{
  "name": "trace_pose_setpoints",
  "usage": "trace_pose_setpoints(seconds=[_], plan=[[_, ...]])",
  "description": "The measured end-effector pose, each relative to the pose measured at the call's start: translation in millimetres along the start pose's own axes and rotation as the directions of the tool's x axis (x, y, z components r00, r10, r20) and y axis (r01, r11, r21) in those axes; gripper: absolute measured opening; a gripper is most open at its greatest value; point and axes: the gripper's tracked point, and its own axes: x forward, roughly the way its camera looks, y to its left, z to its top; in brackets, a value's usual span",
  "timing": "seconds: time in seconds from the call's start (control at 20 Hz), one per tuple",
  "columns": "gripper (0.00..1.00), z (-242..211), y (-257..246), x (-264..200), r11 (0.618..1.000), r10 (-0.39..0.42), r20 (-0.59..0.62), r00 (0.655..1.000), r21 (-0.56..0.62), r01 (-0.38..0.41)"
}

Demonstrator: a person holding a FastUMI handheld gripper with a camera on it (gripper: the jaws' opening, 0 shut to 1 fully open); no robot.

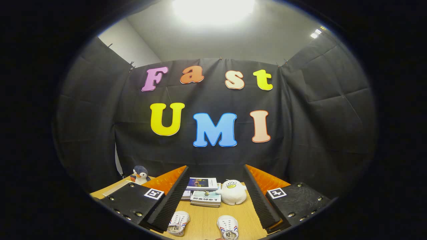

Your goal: Open the storage box then place both shoes into the box .Put the left shoe in first, then the right shoe, with the right side of both shoes facing outward in a uniform manner.

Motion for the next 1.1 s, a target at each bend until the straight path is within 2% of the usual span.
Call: trace_pose_setpoints(seconds=[0.15,0.4,0.7,0.85,1.1], plan=[[0.97,-13.2,-0.2,10.3,1.0,0.008,-0.024,1.0,0.01,-0.008],[0.97,-44.0,17.1,34.3,0.994,0.085,-0.101,0.991,0.08,-0.077],[0.99,-89.3,52.9,57.3,0.958,0.244,-0.223,0.944,0.206,-0.199],[0.99,-114.3,81.0,66.0,0.92,0.356,-0.279,0.892,0.274,-0.282],[0.99,-161.0,131.1,72.9,0.83,0.529,-0.379,0.76,0.416,-0.37]])
